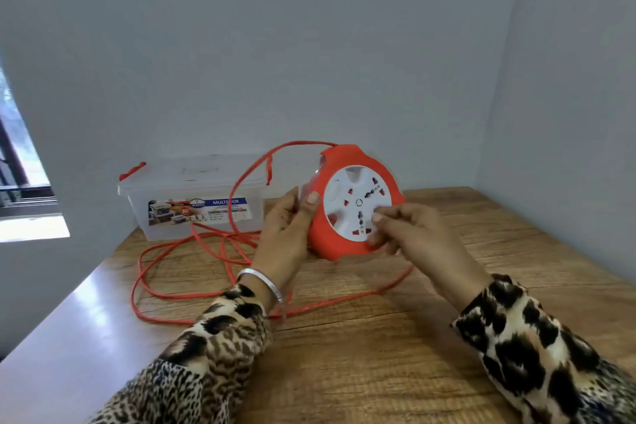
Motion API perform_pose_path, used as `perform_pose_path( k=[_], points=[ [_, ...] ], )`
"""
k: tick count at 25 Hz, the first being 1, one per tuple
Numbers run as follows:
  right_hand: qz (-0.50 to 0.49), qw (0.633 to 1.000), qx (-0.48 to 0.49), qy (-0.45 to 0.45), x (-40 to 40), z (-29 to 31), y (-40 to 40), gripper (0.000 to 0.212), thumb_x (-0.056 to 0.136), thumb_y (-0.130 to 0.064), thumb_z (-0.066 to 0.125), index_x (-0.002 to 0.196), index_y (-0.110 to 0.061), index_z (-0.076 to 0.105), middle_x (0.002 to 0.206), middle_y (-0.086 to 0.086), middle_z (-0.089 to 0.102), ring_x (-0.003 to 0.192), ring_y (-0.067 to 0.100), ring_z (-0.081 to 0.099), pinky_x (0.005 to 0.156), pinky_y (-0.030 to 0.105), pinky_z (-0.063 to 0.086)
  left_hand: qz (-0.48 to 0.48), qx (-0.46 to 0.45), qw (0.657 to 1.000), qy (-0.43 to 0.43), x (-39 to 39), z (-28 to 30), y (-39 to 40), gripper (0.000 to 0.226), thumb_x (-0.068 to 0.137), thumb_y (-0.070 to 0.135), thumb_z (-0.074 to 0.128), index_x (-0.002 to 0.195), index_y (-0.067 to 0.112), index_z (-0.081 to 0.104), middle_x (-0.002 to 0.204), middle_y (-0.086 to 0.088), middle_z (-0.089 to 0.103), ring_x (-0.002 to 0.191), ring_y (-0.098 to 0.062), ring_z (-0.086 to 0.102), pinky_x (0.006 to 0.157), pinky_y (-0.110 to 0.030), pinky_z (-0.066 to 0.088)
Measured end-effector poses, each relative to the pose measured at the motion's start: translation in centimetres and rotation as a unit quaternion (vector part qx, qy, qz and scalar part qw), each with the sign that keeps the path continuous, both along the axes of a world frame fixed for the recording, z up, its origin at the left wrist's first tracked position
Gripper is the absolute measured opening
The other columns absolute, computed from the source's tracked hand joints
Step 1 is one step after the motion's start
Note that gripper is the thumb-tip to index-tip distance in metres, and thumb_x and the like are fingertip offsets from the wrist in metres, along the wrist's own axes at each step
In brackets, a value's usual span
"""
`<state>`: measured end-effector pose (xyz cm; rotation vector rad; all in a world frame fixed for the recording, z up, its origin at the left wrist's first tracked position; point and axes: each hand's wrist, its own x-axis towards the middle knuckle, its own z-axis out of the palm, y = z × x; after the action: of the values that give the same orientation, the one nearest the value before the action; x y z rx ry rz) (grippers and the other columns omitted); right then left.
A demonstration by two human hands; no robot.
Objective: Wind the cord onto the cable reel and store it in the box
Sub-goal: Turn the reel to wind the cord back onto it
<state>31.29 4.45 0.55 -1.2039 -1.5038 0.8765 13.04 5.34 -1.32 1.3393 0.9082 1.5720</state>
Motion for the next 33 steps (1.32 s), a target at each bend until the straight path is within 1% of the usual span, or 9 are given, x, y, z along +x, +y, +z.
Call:
perform_pose_path(
  k=[4, 7, 12, 14, 18, 22, 27, 30, 33],
  points=[
    [-0.023, 0.854, 0.373, -0.361, 0.7, 0.0, 0.1, 0.033, 0.083, -0.012, 0.055, 0.110, -0.027, 0.067, 0.120, -0.003, 0.061, 0.101, 0.014, 0.054, 0.084, 0.031, 0.044, -0.019, -0.012, 0.997, 0.078, -2.4, 1.2, 0.0, 0.027, 0.099, 0.038, 0.049, 0.109, 0.024, 0.069, 0.093, 0.001, 0.077, 0.078, -0.015, 0.075, 0.052, -0.035, 0.059],
    [0.037, 0.784, 0.380, -0.489, 0.5, -0.1, 0.4, 0.049, 0.080, -0.012, 0.051, 0.120, -0.037, 0.063, 0.134, 0.009, 0.054, 0.108, 0.027, 0.050, 0.089, 0.044, 0.042, -0.040, -0.010, 0.990, 0.137, -2.7, 1.2, -0.3, 0.030, 0.100, 0.033, 0.048, 0.116, 0.016, 0.067, 0.083, 0.003, 0.077, 0.065, -0.008, 0.072, 0.047, -0.025, 0.055],
    [-0.050, 0.702, 0.390, -0.593, 0.2, -1.2, 1.1, 0.064, 0.076, -0.024, 0.075, 0.132, -0.043, 0.050, 0.118, 0.015, 0.062, 0.105, 0.035, 0.057, 0.085, 0.046, 0.045, -0.060, 0.004, 0.988, 0.140, -2.4, 1.2, -0.4, 0.026, 0.096, 0.034, 0.054, 0.118, 0.030, 0.065, 0.106, 0.006, 0.076, 0.090, -0.016, 0.075, 0.060, -0.038, 0.061],
    [-0.100, 0.718, 0.372, -0.580, -0.1, -1.0, 1.0, 0.060, 0.083, -0.041, 0.060, 0.139, -0.043, 0.037, 0.101, 0.006, 0.068, 0.094, 0.029, 0.059, 0.081, 0.040, 0.039, -0.054, 0.017, 0.992, 0.116, -1.7, 1.2, -0.6, 0.022, 0.096, 0.030, 0.056, 0.115, 0.031, 0.066, 0.103, 0.008, 0.076, 0.090, -0.013, 0.074, 0.058, -0.032, 0.059],
    [-0.199, 0.857, 0.272, -0.389, -0.7, -0.8, 0.0, 0.069, 0.079, -0.076, 0.035, 0.136, -0.036, 0.035, 0.069, -0.008, 0.064, 0.069, 0.019, 0.063, 0.062, 0.030, 0.042, -0.053, 0.051, 0.994, 0.075, 0.3, 0.8, -0.7, 0.031, 0.097, 0.023, 0.056, 0.126, 0.017, 0.061, 0.115, -0.004, 0.073, 0.101, -0.019, 0.072, 0.073, -0.032, 0.060],
    [-0.096, 0.989, 0.031, -0.109, -1.4, -1.1, 0.2, 0.068, 0.084, -0.062, 0.053, 0.140, -0.028, 0.035, 0.110, -0.005, 0.066, 0.087, 0.014, 0.063, 0.071, 0.030, 0.049, -0.001, 0.073, 0.992, 0.105, 1.1, -0.2, -0.4, 0.038, 0.094, 0.029, 0.061, 0.131, 0.019, 0.059, 0.127, -0.008, 0.061, 0.113, -0.023, 0.064, 0.092, -0.047, 0.056],
    [0.115, 0.936, -0.194, 0.270, -1.9, -0.8, 0.2, 0.014, 0.094, -0.016, 0.050, 0.099, -0.007, 0.060, 0.078, 0.007, 0.068, 0.054, 0.012, 0.057, 0.047, 0.021, 0.037, 0.080, 0.114, 0.974, 0.181, 0.9, -1.0, -0.1, 0.030, 0.090, 0.039, 0.063, 0.119, 0.045, 0.058, 0.117, 0.013, 0.047, 0.108, 0.007, 0.050, 0.095, -0.028, 0.048],
    [0.123, 0.951, -0.175, 0.224, -1.4, -0.4, 0.1, 0.013, 0.090, -0.010, 0.055, 0.099, -0.003, 0.062, 0.083, 0.009, 0.073, 0.059, 0.014, 0.064, 0.049, 0.023, 0.041, 0.060, 0.096, 0.980, 0.163, 0.4, -0.9, 0.3, 0.029, 0.090, 0.042, 0.061, 0.119, 0.041, 0.061, 0.123, 0.007, 0.054, 0.117, -0.013, 0.056, 0.099, -0.040, 0.050],
    [-0.011, 0.994, -0.021, -0.111, -0.2, -0.2, 0.1, 0.013, 0.087, -0.023, 0.064, 0.100, -0.019, 0.062, 0.080, -0.001, 0.073, 0.065, 0.009, 0.063, 0.056, 0.022, 0.044, 0.019, 0.060, 0.993, 0.099, -0.3, -0.3, 0.4, 0.029, 0.096, 0.034, 0.057, 0.123, 0.027, 0.063, 0.116, -0.004, 0.071, 0.104, -0.019, 0.070, 0.085, -0.037, 0.059]
  ],
)
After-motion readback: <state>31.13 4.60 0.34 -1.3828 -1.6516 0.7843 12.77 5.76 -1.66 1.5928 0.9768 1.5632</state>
